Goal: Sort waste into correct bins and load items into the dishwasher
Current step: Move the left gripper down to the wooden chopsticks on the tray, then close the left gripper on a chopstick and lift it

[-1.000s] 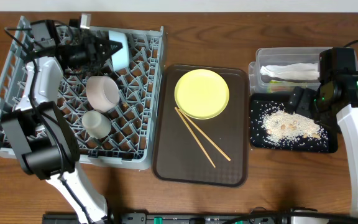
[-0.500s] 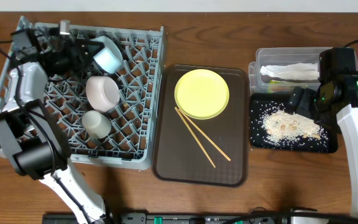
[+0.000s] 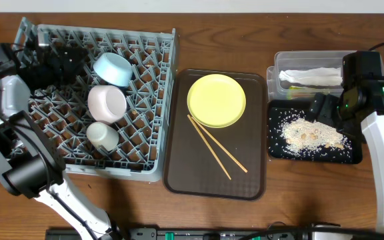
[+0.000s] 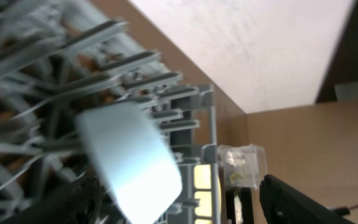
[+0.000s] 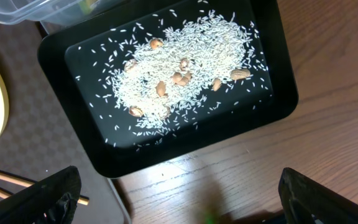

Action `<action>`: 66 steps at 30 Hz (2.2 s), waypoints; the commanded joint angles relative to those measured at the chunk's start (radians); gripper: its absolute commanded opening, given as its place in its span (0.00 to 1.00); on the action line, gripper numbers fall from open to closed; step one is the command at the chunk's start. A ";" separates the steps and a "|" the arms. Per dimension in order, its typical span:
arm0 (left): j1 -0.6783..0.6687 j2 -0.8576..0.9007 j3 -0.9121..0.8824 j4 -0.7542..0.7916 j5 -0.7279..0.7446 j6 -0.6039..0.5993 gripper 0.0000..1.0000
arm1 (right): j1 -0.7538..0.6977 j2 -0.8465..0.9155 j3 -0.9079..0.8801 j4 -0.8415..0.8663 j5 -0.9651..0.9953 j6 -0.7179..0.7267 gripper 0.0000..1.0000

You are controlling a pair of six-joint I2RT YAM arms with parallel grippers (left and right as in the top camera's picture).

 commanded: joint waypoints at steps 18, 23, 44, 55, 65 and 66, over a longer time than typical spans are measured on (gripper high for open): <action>-0.148 -0.295 0.011 -0.244 -0.492 0.013 0.91 | -0.002 -0.010 0.010 0.125 -0.041 0.008 0.99; -0.333 -0.388 0.011 -0.428 -0.652 0.013 0.92 | -0.002 -0.010 0.010 0.119 -0.041 0.000 0.99; -1.006 -0.406 -0.105 -0.730 -1.055 -0.481 0.92 | -0.002 -0.010 0.008 0.086 -0.041 0.000 0.99; -1.197 -0.378 -0.340 -0.455 -1.147 -0.751 0.92 | -0.002 -0.010 0.008 0.072 -0.041 -0.015 0.99; -1.217 -0.272 -0.393 -0.306 -1.215 -0.770 0.91 | -0.002 -0.010 0.008 0.062 -0.041 -0.015 0.99; -1.218 -0.258 -0.393 -0.297 -1.214 -0.772 0.91 | -0.002 -0.010 0.008 0.062 -0.041 -0.015 0.99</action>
